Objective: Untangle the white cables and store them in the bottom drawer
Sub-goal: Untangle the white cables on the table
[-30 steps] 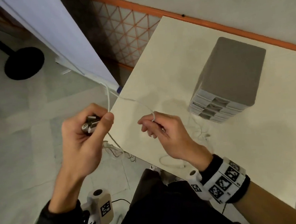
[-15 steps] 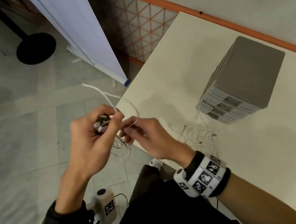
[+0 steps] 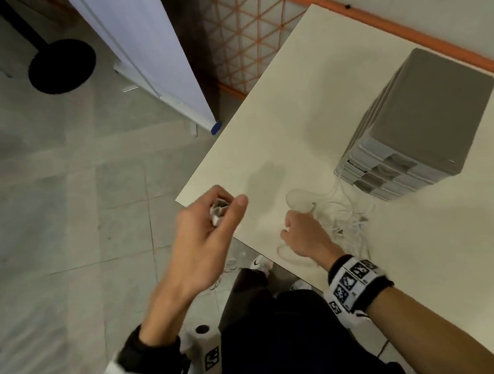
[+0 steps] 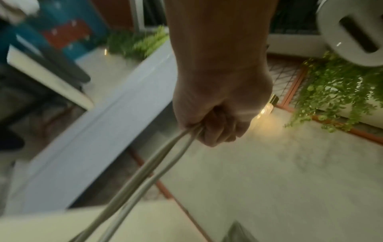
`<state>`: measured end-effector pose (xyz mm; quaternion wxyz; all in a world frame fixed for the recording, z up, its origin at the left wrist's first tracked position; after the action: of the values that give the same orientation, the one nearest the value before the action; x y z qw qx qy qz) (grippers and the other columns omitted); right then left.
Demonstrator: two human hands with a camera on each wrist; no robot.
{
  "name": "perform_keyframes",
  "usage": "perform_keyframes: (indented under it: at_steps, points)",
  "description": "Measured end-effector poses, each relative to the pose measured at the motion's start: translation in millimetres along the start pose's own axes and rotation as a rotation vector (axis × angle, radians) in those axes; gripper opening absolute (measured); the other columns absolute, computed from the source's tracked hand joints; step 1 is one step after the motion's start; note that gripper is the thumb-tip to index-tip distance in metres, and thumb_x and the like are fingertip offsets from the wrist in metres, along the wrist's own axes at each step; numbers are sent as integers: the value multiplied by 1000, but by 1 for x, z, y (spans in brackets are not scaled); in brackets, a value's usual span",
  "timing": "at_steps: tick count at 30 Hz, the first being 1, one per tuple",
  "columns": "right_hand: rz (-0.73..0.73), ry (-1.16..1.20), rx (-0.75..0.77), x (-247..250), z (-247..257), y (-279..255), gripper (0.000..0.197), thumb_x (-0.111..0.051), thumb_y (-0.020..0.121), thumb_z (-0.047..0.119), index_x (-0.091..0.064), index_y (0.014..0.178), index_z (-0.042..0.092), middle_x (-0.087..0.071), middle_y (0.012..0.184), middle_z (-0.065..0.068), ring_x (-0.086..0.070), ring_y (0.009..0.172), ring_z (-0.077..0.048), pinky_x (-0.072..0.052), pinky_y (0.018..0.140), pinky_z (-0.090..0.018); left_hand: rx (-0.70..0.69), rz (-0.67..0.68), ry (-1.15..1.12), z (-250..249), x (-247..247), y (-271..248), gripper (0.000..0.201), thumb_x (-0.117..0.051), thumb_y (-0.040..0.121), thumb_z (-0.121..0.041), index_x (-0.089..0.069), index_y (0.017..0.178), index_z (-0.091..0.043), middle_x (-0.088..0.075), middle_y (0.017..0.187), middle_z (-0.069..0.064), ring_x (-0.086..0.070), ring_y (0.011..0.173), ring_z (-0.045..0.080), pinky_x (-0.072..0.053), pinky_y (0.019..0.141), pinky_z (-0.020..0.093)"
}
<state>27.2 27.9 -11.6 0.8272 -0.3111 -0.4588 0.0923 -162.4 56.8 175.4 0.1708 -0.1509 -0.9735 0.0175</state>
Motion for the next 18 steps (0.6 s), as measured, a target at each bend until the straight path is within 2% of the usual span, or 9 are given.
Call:
perform_keyframes:
  at_steps: [3,5,7,10,12,13,15,17,18]
  points:
    - [-142,61,-222,16,-35,2,33,-53,96,32,-57,115,5,-60,116,-16,-58,106,-34,-45,81,-37,25,115,-117,21,-54,23,32,-58,96,-35,-51,70,-20,-44,55,-12,-39,54,10,-34,53,26]
    - [-152,94,-299,12,-45,7,36,-55,95,35,-59,112,4,-61,117,-18,-58,108,-37,-46,86,-38,25,172,-131,32,-84,35,30,-59,98,-35,-51,72,-20,-46,58,-11,-42,57,12,-37,56,33]
    - [-165,109,-319,4,-46,14,36,-55,93,35,-60,109,3,-63,116,-19,-59,107,-37,-47,86,-40,27,207,-124,41,-107,47,30,-59,98,-38,-51,75,-19,-44,61,-9,-40,60,15,-37,57,38]
    - [-177,82,-301,-3,-45,19,32,-51,94,27,-57,115,3,-59,120,-21,-57,110,-38,-48,88,-42,55,220,-124,50,-129,63,30,-59,99,-36,-50,79,-15,-45,67,1,-38,62,16,-37,60,37]
    - [-188,99,-316,0,-49,16,32,-50,94,24,-57,117,3,-60,118,-19,-58,110,-37,-49,85,-41,76,231,-139,54,-137,71,27,-58,100,-33,-52,80,-17,-44,67,-3,-37,62,14,-36,61,35]
    - [-212,130,-332,3,-52,12,29,-51,94,25,-58,114,4,-63,113,-17,-60,106,-36,-48,79,-39,90,232,-145,57,-140,74,26,-59,100,-32,-51,79,-17,-44,65,-8,-36,61,12,-36,60,32]
    - [-314,250,-314,14,-58,-1,18,-54,91,28,-58,96,11,-65,94,-10,-62,87,-32,-43,66,-34,141,209,-144,62,-145,78,27,-61,99,-28,-49,76,-19,-40,58,-17,-33,57,7,-34,59,27]
    - [-459,422,-179,30,-57,-23,13,-58,89,21,-52,80,15,-59,73,-1,-56,68,-22,-41,58,-34,199,155,-144,64,-151,80,29,-65,96,-28,-46,75,-20,-39,55,-18,-32,55,6,-34,59,28]
    - [-525,492,-90,40,-53,-37,14,-59,89,15,-50,78,15,-56,67,1,-53,62,-19,-42,57,-35,216,137,-145,63,-154,80,31,-68,94,-30,-45,76,-20,-40,58,-17,-33,55,6,-36,59,28]
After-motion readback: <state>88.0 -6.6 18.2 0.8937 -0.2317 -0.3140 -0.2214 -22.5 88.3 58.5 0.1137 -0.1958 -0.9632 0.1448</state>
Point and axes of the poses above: each hand's wrist, its own y-axis towards the middle knuckle, its own x-axis out of the back of the hand, z = x × y, the point moved 3 cm from there along y, towards the middle knuckle
